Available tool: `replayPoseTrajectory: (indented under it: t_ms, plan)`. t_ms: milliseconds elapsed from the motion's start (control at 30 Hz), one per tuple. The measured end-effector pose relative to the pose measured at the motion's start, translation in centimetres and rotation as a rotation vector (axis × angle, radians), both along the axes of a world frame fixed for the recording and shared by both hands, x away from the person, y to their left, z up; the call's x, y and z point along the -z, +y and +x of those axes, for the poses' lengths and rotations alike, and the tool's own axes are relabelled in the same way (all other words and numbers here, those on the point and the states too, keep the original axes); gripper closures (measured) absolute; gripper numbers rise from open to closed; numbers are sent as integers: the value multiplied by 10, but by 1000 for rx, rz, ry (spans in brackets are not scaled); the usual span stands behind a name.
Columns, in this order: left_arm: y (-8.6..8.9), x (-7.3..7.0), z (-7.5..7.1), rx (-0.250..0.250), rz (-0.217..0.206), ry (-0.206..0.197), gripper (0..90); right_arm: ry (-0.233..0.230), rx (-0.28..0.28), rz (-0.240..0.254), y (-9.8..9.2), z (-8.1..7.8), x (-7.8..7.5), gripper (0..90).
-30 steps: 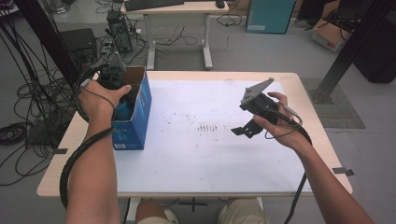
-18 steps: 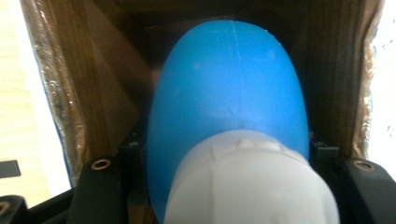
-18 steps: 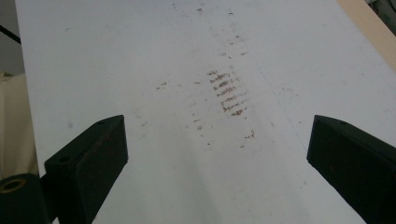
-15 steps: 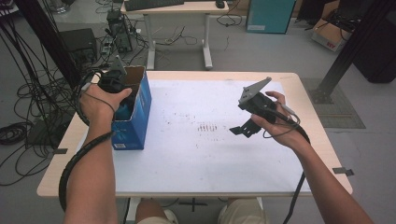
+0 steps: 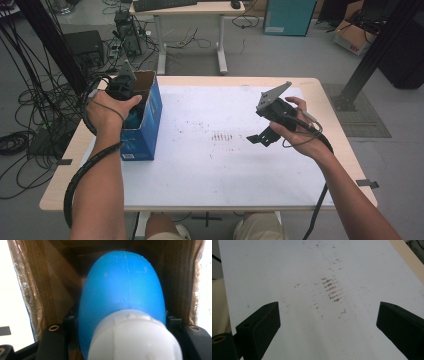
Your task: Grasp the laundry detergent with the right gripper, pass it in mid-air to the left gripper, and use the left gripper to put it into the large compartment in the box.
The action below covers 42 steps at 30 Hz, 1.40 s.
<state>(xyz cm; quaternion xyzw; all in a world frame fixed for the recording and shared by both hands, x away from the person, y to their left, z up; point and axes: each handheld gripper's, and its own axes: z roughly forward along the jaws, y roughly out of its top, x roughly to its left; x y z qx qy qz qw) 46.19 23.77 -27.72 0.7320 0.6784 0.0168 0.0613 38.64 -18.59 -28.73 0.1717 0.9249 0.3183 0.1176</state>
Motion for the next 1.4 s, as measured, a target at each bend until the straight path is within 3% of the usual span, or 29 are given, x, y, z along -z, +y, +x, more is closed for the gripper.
replayPoseTrajectory:
  t_ms: [1400]
  plan:
    - [0,0,-1,3,0,-7,373,-7,-11,2,1,1,-2,53]
